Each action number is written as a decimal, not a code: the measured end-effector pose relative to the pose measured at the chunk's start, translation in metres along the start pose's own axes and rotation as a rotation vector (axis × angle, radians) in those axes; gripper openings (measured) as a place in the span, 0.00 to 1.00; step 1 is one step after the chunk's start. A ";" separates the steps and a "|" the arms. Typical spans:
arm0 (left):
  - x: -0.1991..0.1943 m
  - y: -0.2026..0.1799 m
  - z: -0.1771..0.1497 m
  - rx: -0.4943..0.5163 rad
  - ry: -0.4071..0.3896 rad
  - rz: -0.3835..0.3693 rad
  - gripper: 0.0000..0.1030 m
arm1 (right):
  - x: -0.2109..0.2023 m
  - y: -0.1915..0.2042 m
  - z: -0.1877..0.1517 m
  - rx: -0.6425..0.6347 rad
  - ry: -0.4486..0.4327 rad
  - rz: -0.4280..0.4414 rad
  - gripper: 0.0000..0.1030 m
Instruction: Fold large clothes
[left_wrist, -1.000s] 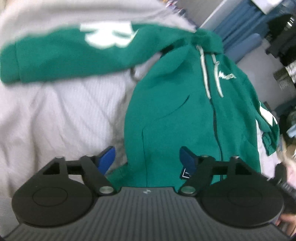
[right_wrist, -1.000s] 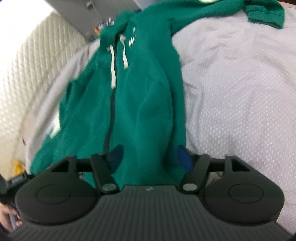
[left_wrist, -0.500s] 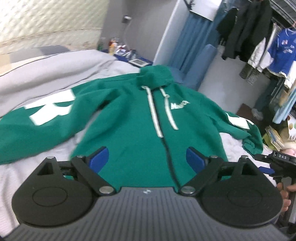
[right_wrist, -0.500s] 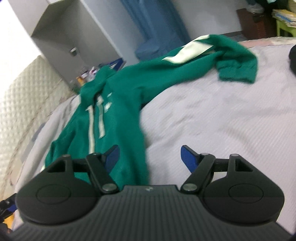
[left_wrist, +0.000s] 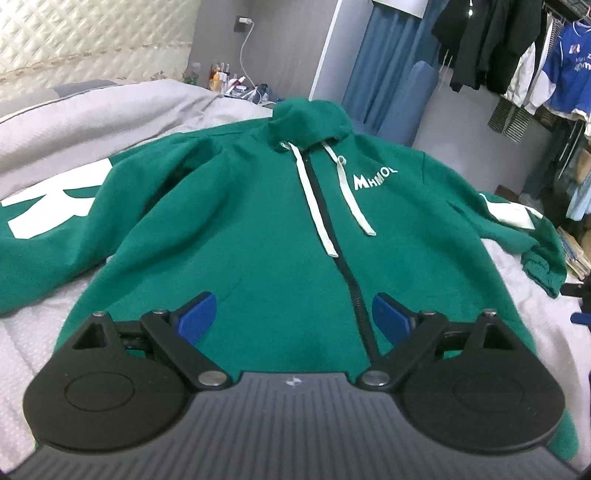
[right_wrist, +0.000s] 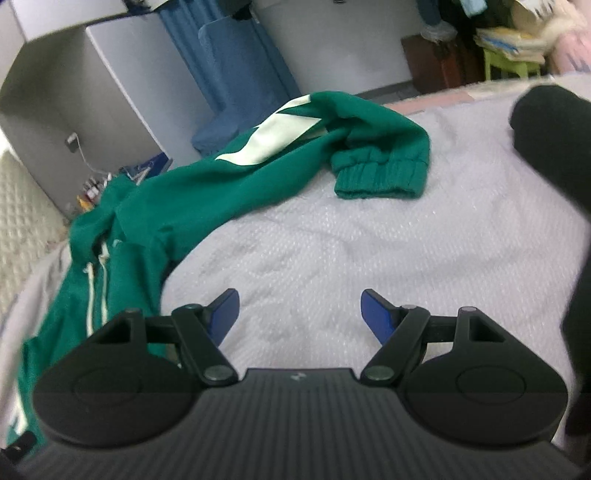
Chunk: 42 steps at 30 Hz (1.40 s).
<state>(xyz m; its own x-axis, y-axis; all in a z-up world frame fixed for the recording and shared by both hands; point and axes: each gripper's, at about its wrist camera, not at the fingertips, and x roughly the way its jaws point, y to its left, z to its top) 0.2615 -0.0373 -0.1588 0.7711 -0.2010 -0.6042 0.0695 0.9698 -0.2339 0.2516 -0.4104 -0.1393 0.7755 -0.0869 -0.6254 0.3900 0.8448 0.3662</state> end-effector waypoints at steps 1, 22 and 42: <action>0.002 0.002 -0.001 0.000 -0.002 0.000 0.91 | 0.005 0.002 0.001 -0.019 -0.001 -0.011 0.72; 0.034 0.007 -0.025 -0.004 -0.006 -0.015 0.92 | 0.088 -0.084 0.050 0.193 -0.205 -0.166 0.95; 0.034 0.014 -0.023 -0.068 -0.032 -0.031 0.94 | -0.040 -0.069 0.145 0.006 -0.347 -0.092 0.15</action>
<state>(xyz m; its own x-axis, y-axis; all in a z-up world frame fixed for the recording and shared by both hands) 0.2736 -0.0341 -0.2002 0.7891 -0.2255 -0.5714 0.0517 0.9512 -0.3041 0.2662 -0.5418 -0.0397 0.8591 -0.3372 -0.3850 0.4680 0.8221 0.3242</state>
